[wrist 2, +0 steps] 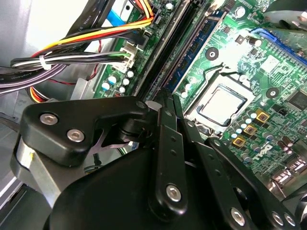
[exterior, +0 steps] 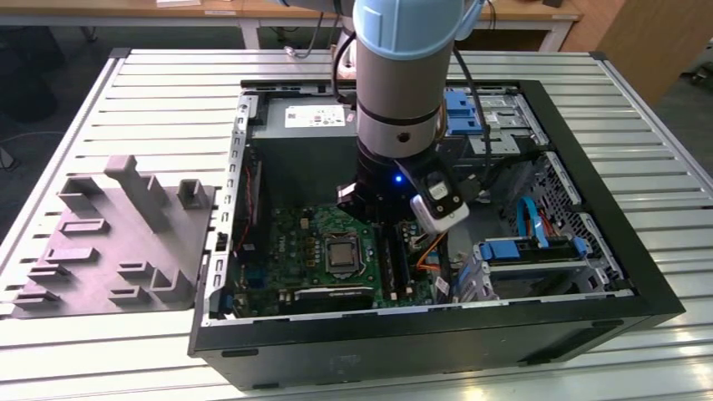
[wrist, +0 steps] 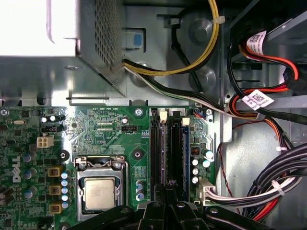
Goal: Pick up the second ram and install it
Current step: 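Insert the second ram into the second slot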
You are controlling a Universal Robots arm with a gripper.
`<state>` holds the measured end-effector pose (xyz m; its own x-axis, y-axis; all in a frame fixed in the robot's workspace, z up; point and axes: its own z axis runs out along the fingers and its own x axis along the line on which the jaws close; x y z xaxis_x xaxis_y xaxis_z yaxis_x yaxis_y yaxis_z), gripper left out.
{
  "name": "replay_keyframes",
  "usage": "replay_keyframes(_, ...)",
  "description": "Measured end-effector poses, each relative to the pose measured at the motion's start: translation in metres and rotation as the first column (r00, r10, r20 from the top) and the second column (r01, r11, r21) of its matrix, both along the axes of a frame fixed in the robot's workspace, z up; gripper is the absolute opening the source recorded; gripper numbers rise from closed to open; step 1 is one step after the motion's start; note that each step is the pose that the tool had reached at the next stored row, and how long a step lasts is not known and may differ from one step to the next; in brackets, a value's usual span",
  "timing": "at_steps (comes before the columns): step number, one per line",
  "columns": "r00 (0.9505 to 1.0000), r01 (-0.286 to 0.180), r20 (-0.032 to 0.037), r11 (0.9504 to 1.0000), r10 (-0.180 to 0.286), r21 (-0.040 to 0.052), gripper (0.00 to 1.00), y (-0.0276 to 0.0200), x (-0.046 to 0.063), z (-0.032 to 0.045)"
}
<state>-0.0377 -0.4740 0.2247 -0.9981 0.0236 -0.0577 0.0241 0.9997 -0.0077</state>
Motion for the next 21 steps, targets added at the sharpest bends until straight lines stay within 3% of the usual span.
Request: replay_keyframes(21,1.0000,0.000,0.0006,1.0000,0.000,0.0002,0.12,-0.0008,0.0000,-0.0032)
